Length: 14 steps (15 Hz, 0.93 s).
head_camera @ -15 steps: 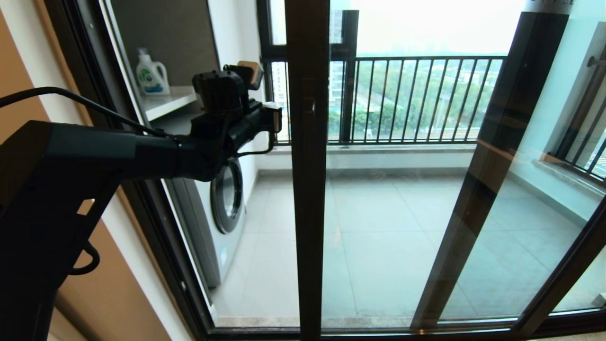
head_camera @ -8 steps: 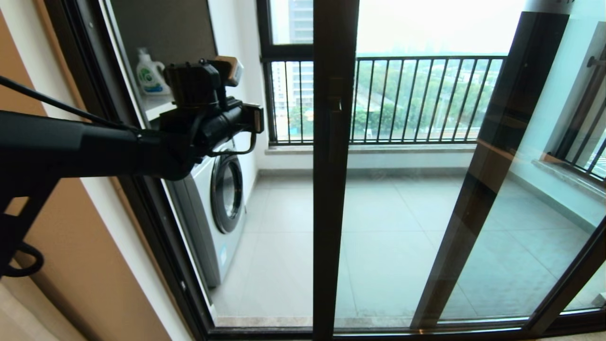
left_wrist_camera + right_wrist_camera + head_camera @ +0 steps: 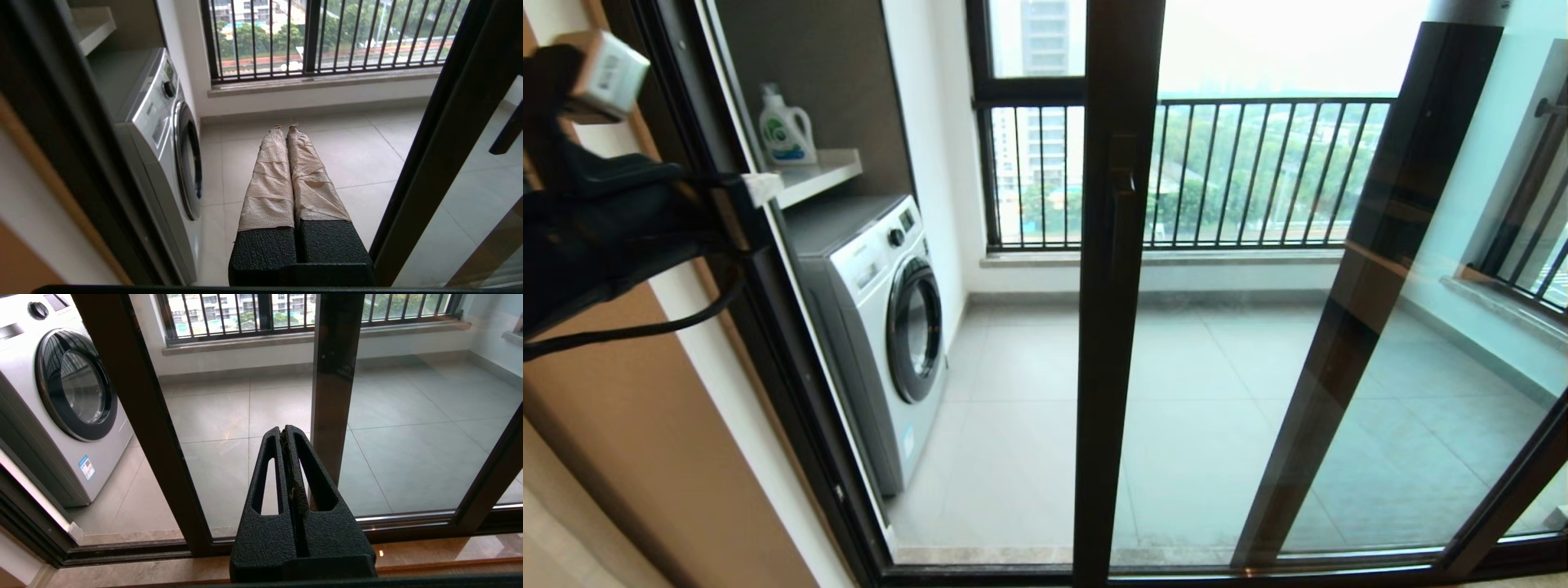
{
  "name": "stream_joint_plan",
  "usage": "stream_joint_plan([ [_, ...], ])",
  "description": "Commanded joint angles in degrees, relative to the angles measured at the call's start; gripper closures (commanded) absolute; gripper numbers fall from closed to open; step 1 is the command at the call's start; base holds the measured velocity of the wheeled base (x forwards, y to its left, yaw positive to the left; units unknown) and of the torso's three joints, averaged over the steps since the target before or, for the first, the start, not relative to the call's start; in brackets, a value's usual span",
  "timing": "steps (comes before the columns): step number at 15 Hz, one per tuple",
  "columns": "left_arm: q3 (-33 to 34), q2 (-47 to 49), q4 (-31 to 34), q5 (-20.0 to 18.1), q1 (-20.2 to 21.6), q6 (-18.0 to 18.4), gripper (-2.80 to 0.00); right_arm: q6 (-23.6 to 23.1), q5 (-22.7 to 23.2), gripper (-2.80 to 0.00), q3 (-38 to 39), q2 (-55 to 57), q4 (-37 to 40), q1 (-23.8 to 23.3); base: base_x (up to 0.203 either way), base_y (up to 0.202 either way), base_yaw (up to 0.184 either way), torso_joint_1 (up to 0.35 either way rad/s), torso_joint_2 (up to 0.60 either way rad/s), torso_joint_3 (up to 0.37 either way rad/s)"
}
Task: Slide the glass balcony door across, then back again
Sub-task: Open the slid door
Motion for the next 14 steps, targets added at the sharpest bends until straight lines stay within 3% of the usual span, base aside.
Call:
stream_joint_plan([
  [1,6.83,-21.05,3.95,0.23,1.59,-0.23,0.0,0.02,0.0,0.0,0.7,0.07,-0.05,0.0,0.0,0.0,0.0,0.0,0.0,0.0],
  [3,9.14,-32.32,10.56,0.55,3.28,-0.29,0.0,0.03,-0.09,0.0,0.7,0.07,-0.05,0.0,0.0,0.0,0.0,0.0,0.0,0.0],
  [6,12.26,-46.52,16.89,0.45,9.92,-0.3,0.0,0.02,0.0,0.0,0.7,0.07,-0.05,0.0,0.0,0.0,0.0,0.0,0.0,0.0],
  [9,18.16,-57.16,19.6,-3.39,12.02,-0.26,0.0,0.02,0.0,0.0,0.7,0.07,-0.05,0.0,0.0,0.0,0.0,0.0,0.0,0.0],
  [14,33.3,-69.23,25.82,-6.64,12.8,5.92,0.0,0.03,-0.01,0.0,0.7,0.07,-0.05,0.0,0.0,0.0,0.0,0.0,0.0,0.0],
])
